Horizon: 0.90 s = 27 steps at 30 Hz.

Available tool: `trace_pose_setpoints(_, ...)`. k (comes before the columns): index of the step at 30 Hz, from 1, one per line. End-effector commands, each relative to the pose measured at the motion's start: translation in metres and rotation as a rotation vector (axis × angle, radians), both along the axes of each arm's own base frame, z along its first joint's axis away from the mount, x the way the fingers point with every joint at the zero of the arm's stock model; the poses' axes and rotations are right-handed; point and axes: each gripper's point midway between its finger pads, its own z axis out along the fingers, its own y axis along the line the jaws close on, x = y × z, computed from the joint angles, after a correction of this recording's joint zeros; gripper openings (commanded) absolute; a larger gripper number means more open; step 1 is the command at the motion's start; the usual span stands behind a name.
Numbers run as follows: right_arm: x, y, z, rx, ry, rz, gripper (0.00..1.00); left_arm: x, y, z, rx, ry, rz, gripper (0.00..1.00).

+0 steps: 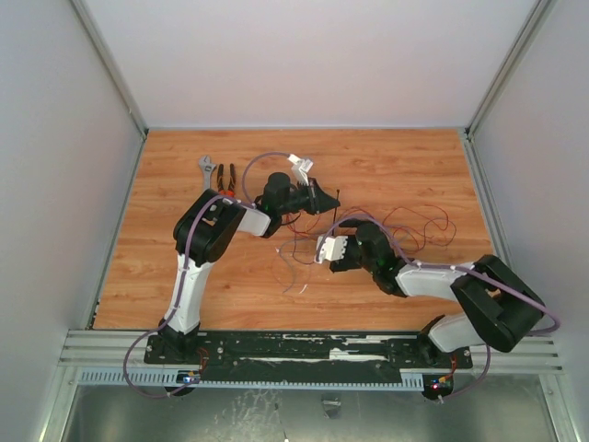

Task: Zip-tie the wires
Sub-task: Tie the cable at the center of the board.

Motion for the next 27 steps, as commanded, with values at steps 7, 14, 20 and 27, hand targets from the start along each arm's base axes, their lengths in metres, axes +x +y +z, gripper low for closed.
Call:
trace_pose_setpoints(7,0.017,0.005,-0.002,-0.006,-0.128,-0.008,0.99,0.000,-0.004,0.012,-0.042,-0.007,-0.028,0.00)
trace_pose_setpoints(14,0.019,0.016,-0.007,0.012,-0.122,0.020,0.99,-0.001,-0.005,0.021,-0.046,-0.016,-0.029,0.00)
trace_pose_setpoints(20,0.014,0.023,-0.011,0.036,-0.115,0.035,0.99,0.000,-0.005,0.023,-0.047,-0.015,-0.028,0.00)
trace_pose_setpoints(27,0.012,0.028,-0.018,0.039,-0.137,0.034,0.99,-0.001,-0.005,0.028,-0.054,-0.021,-0.031,0.00)
